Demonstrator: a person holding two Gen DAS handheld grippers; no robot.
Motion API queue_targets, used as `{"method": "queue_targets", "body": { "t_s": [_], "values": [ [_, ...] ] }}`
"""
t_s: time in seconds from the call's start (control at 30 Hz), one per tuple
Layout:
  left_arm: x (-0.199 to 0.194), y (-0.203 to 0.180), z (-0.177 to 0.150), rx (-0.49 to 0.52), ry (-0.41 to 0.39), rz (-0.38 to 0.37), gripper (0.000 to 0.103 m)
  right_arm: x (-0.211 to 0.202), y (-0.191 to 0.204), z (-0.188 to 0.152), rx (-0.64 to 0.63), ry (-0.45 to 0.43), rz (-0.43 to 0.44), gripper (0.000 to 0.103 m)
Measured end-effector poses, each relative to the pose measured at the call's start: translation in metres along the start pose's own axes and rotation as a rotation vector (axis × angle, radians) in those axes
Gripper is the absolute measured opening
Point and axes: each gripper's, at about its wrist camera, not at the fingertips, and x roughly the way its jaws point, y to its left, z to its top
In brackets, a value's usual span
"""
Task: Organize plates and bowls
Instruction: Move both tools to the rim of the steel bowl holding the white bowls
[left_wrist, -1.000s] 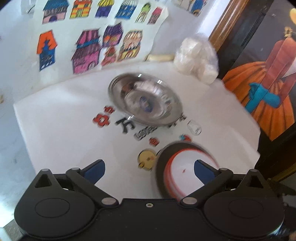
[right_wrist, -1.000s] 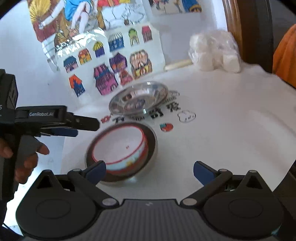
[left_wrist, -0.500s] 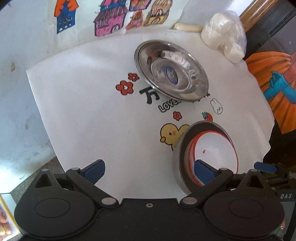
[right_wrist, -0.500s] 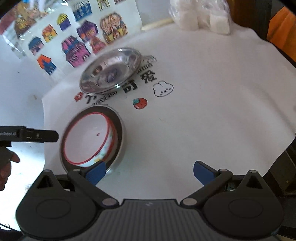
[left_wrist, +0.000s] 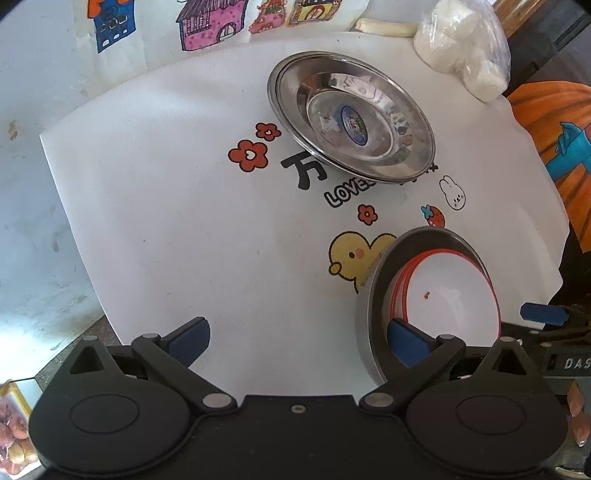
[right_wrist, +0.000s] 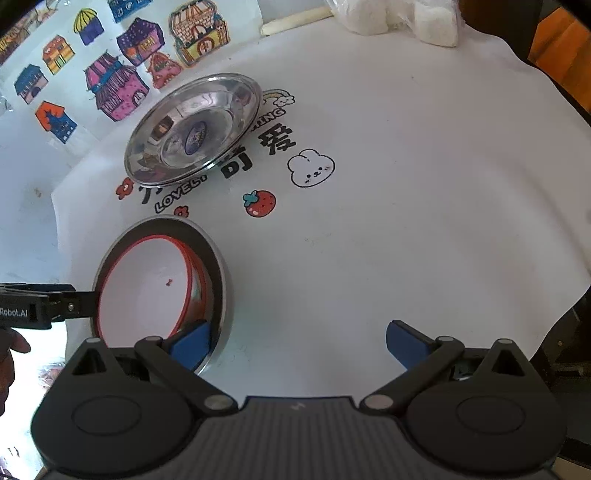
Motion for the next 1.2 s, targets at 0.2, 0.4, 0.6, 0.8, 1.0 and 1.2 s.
{"method": "queue_targets", "body": {
  "t_s": [0.2, 0.4, 0.6, 0.8, 1.0, 1.2],
  "values": [
    [-0.001, -0.004, 0.004, 0.002, -0.002, 0.022, 0.102, 0.003, 0.002, 0.004, 0.007, 0.038, -0.025, 0.102],
    [0.001, -0.003, 0.006, -0.032, 0.001, 0.020, 0.101, 0.008, 0.003, 0.005, 0.052, 0.064, -0.010, 0.093],
    [-0.003, 0.000, 0.002, -0.070, -0.006, -0.058, 0.082, 0.005, 0.007, 0.004, 0.072, 0.063, 0.029, 0.074],
    [-0.006, 0.001, -0.003, -0.076, -0.022, -0.124, 0.059, 0.006, 0.008, 0.004, 0.103, 0.070, 0.066, 0.060],
    [0.001, 0.002, -0.008, -0.072, 0.015, -0.155, 0.039, 0.011, 0.007, 0.002, 0.123, 0.084, 0.089, 0.060],
    [0.010, -0.004, -0.007, -0.054, 0.026, -0.131, 0.035, 0.011, 0.010, 0.001, 0.122, 0.085, 0.100, 0.054]
  ]
}}
